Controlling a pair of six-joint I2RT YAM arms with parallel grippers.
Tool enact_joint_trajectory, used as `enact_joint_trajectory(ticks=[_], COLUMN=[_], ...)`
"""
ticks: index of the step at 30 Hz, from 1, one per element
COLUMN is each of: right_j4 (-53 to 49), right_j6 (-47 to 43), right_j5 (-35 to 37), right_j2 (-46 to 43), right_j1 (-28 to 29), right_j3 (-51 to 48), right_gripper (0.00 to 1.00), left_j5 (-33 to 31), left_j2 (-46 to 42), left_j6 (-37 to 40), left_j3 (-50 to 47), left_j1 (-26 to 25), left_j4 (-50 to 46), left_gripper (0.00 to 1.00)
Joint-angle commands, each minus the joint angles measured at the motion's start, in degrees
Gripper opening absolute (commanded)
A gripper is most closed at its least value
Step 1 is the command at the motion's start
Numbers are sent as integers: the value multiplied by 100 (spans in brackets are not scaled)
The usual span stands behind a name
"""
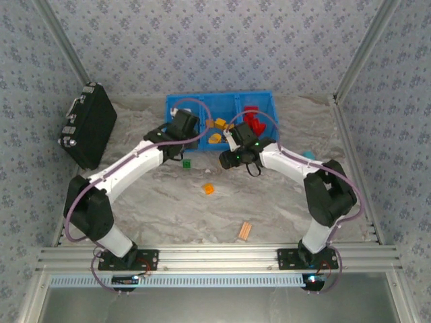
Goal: Sort the legos into containers by color
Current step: Place the lego in the container.
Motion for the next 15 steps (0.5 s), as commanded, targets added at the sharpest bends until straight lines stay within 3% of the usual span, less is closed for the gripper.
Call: enact_joint_trajectory(ticks=[1, 15], right_j4=[34, -10], right_j6=[-226, -441], right_j5=[-29, 256], right_j2=[153, 885], right_j1=[-9, 29], right_j3=[109, 536], right_gripper=[57, 60], left_j5=[-149, 257], left_j2=[347, 2147], left_j6=[423, 442], left_j3=[337, 1466], left_j1=[291, 813], left_j4=[390, 480], left_gripper=[23, 23])
